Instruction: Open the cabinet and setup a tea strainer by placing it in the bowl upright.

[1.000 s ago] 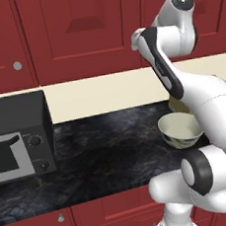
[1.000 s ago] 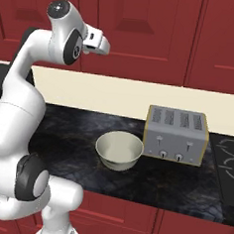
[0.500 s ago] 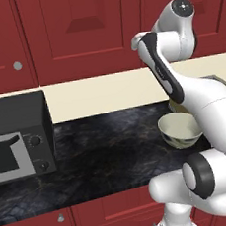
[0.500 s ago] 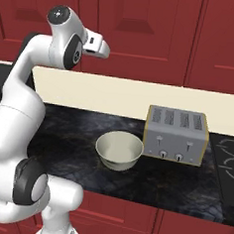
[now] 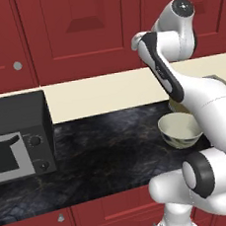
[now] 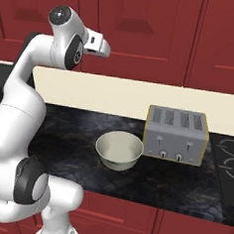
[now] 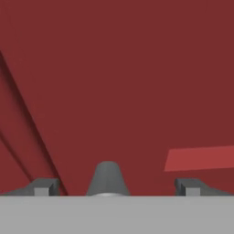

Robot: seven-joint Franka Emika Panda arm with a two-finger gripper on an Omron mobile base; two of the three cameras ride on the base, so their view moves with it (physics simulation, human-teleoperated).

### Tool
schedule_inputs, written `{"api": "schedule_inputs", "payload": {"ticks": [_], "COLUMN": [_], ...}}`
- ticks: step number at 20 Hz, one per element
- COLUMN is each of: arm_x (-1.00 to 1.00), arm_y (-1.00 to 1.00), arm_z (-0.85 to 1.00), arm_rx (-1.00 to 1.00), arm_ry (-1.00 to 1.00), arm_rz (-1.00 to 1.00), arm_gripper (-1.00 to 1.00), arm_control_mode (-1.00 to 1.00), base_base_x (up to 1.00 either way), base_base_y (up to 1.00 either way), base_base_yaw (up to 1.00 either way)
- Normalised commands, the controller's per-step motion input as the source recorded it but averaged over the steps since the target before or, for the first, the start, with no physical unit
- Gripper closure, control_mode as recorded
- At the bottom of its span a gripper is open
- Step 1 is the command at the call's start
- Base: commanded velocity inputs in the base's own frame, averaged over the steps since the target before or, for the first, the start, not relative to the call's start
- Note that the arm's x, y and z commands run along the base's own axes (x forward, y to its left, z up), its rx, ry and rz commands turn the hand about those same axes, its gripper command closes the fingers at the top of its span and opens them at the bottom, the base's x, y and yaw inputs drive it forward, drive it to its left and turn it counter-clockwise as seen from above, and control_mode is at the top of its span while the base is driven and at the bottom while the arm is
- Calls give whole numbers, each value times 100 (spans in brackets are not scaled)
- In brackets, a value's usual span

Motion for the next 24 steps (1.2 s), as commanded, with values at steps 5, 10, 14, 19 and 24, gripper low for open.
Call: {"api": "schedule_inputs", "payload": {"ticks": [5,10,14,19,24], "arm_x": [10,0,0,0,0], "arm_y": [-2,0,1,1,0], "arm_z": [3,0,0,0,0], "arm_rx": [0,-1,0,0,0], "arm_ry": [0,-1,0,0,-4], "arm_rz": [0,0,0,0,0], "arm_gripper": [-100,-100,100,100,100], "arm_control_mode": [-100,-100,-100,-100,-100], "base_base_x": [0,0,0,0,0], "base_base_y": [0,0,0,0,0], "base_base_yaw": [0,0,0,0,0]}}
